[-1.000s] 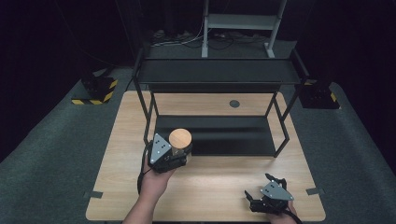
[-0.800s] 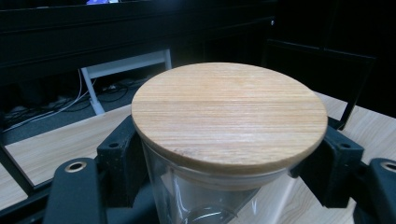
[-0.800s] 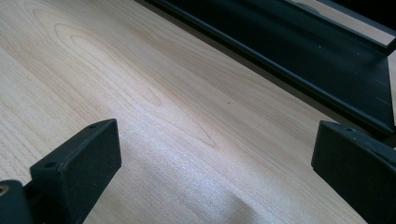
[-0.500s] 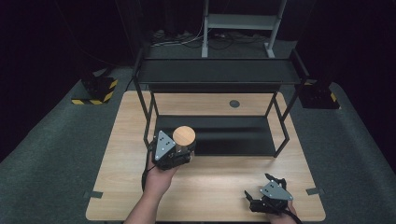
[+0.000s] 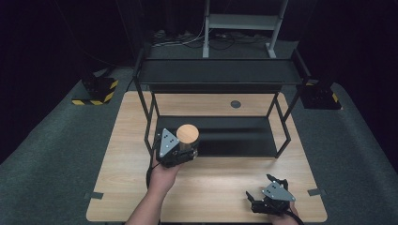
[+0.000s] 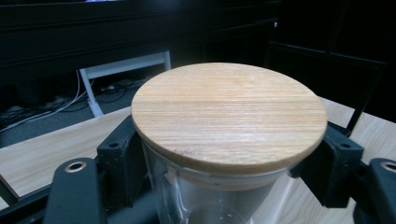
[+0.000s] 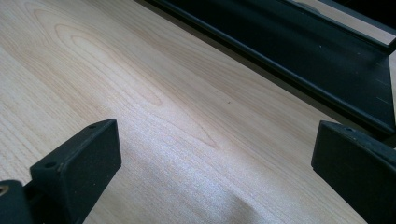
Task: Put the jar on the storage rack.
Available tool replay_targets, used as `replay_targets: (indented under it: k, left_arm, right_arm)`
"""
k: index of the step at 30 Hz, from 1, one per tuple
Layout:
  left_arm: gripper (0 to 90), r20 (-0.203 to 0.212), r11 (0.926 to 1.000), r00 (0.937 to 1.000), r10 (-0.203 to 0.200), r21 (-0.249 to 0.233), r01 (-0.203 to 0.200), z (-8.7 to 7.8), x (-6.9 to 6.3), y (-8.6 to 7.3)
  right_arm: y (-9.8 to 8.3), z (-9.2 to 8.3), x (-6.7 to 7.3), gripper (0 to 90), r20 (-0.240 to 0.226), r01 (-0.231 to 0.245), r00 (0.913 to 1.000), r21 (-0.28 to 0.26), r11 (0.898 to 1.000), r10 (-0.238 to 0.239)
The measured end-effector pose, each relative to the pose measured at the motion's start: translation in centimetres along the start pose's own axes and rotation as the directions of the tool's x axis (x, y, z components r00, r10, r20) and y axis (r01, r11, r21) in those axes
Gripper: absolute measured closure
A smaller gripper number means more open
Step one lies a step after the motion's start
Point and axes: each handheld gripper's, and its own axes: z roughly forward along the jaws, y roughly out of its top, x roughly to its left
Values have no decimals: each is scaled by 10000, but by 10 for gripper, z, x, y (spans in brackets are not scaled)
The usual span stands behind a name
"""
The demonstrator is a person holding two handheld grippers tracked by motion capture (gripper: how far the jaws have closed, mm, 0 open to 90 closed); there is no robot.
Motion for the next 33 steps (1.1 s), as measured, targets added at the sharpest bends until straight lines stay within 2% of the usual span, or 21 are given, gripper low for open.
replay_targets:
  k: [3,16,19,25,29,33]
  left_arm:
    - [264,-30,9999,9999,-162,-58,162,2,1,-1]
    - [263,-79,9999,9999,-101,-88,100,12,4,-6]
    - [264,-71,9996,9996,-257,-136,256,14,6,-7]
    - [264,-43,9996,9998,-194,-185,194,19,4,-7]
    - [264,-7,9993,9995,-303,-226,303,23,3,-8]
    - [264,-33,9994,9999,-159,-302,158,26,-1,-6]
  right_arm:
    - [0,0,0,6,-9,23,10000,-10,10000,-23]
    - [0,-1,0,6,-16,-56,10000,-34,10000,56]
    - [0,-1,0,5,1,-36,10000,-44,10000,36]
    - [0,-1,0,6,-15,-91,10000,-76,9999,91]
    - [0,0,0,6,-13,-2,10000,-30,10000,2]
    - [0,0,0,6,-10,10,10000,-31,10000,-10]
